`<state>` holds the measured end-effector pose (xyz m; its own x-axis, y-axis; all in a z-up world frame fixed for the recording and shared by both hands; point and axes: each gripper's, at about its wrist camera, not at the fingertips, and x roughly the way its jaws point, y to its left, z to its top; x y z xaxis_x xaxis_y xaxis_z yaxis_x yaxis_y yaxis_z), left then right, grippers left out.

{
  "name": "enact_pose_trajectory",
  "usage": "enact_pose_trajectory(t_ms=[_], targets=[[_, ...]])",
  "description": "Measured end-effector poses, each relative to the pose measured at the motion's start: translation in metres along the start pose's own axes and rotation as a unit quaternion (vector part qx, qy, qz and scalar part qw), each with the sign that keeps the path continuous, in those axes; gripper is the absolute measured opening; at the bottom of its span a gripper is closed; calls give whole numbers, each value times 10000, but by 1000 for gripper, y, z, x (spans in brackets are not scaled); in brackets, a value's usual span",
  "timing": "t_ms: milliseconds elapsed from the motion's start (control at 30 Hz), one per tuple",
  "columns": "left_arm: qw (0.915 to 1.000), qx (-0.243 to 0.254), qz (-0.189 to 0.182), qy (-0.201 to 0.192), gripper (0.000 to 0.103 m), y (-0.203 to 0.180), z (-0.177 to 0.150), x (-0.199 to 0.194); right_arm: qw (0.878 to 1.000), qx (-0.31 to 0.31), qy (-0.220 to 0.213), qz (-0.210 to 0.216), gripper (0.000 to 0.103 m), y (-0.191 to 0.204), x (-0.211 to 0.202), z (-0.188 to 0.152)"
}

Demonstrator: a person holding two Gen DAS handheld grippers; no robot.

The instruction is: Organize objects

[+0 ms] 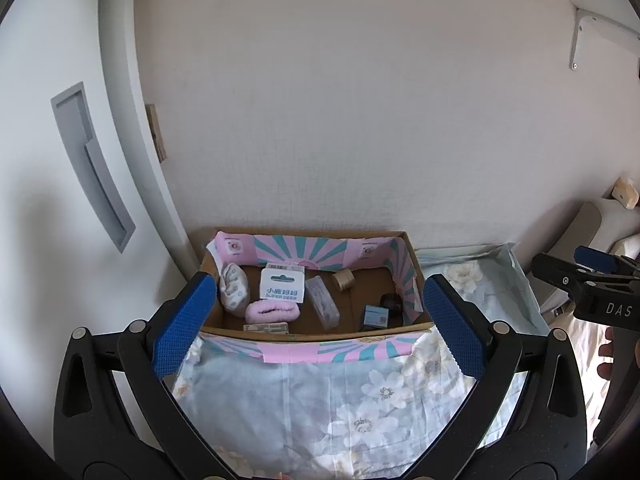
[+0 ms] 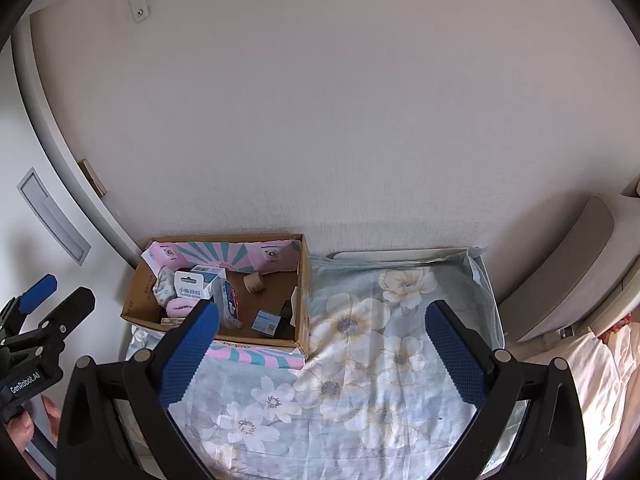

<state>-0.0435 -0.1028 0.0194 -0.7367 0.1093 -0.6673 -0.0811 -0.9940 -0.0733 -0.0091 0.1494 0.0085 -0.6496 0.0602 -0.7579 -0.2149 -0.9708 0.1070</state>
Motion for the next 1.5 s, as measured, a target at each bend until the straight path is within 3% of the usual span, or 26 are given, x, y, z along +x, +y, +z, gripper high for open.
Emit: enact_pose_trajectory(t_ms=[900,1500], targets=[[9999,6,-104,-8,103,-1,1,0,9999,-55,-35,139,103,4,-2,1],[9999,-91,18,-131,103,-2,1,2,9997,-161,-15,187,103,1,4,1]])
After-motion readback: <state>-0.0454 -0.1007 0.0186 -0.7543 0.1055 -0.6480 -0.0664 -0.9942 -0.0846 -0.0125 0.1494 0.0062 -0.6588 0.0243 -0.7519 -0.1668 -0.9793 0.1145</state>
